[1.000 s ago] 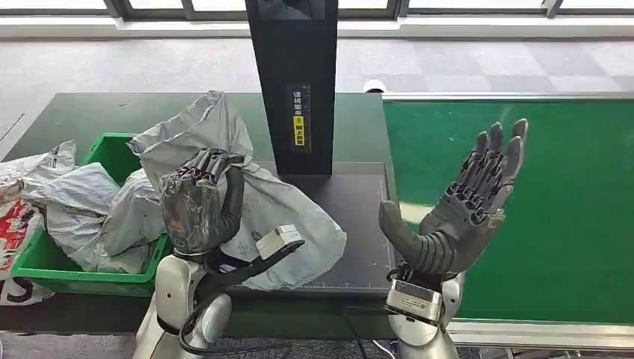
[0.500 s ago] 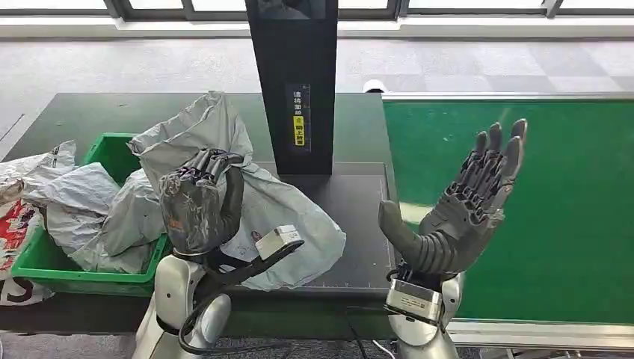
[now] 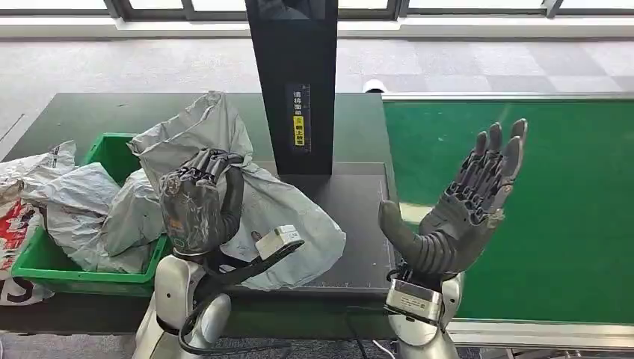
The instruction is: Moved the parcel from conveyor to table for the left to box.
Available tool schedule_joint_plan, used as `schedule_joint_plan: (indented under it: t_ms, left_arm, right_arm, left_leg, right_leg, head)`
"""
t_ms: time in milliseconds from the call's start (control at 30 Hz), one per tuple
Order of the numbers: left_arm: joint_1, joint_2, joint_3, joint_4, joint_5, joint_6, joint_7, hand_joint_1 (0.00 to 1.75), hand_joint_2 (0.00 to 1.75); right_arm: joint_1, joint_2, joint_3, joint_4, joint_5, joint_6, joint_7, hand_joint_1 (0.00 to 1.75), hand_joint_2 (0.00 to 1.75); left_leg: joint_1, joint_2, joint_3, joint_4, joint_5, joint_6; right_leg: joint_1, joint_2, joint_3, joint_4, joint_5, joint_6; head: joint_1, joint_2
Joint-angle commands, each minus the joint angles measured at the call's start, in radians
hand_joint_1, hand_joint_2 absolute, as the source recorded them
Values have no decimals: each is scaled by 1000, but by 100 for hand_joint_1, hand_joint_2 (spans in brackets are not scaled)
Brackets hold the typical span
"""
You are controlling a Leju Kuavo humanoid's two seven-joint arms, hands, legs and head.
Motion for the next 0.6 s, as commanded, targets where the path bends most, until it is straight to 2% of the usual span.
schedule_joint_plan:
  t_ms: [33,67,100,200,233,300,333,400,533,600]
  left_arm:
    - [-428,170,920,481,356,-4,-128,175,175]
    - [-558,248,1297,678,321,-4,-505,175,175]
    - [-599,274,1559,730,284,-4,-674,175,175]
    - [-584,188,1572,645,265,-4,-674,175,175]
    - [-582,169,1576,628,258,-4,-674,175,175]
    - [-580,132,1584,591,243,-4,-674,175,175]
    - [-581,121,1587,581,235,-4,-672,175,175]
    - [-585,119,1589,579,229,-4,-666,175,175]
    - [-580,137,1582,601,216,-4,-651,175,175]
    - [-582,142,1577,606,217,-4,-654,175,175]
  right_arm:
    - [112,20,155,92,-60,1,0,0,175]
    - [126,20,157,79,-60,1,0,0,175]
    - [129,20,159,80,-60,1,0,0,175]
    - [113,20,157,92,-54,1,0,0,175]
    - [109,20,155,96,-57,1,0,0,175]
    - [102,20,154,102,-64,1,0,0,175]
    - [99,20,156,104,-61,1,0,0,175]
    - [99,20,156,104,-56,1,0,0,175]
    - [107,20,157,113,-42,1,0,0,175]
    - [112,20,158,106,-36,1,0,0,175]
  left_leg:
    - [0,8,5,-3,0,-1]
    - [0,11,6,-6,1,-2]
    - [1,9,-1,-5,1,-3]
    - [2,25,-1,-8,3,-6]
    - [5,20,-12,-4,5,-8]
    - [6,32,-8,-9,4,-14]
    - [6,26,-10,-6,6,-14]
    - [6,22,3,-9,7,-14]
    - [7,10,-4,-4,8,-14]
    - [7,9,-4,-5,8,-14]
  right_leg:
    - [0,7,1,-1,2,-2]
    - [1,10,1,-3,3,-3]
    - [1,8,5,0,3,-4]
    - [2,25,-3,-1,7,-7]
    - [3,19,-8,1,8,-9]
    - [4,29,-13,0,13,-16]
    - [4,22,-14,2,11,-17]
    - [6,19,-12,0,9,-17]
    - [9,10,-14,3,8,-17]
    - [10,9,-13,2,8,-17]
  head:
    - [0,0]
    - [0,0]
    - [0,0]
    - [1,0]
    - [1,0]
    - [-5,0]
    - [-6,0]
    - [-7,0]
    - [-6,0]
    - [-6,0]
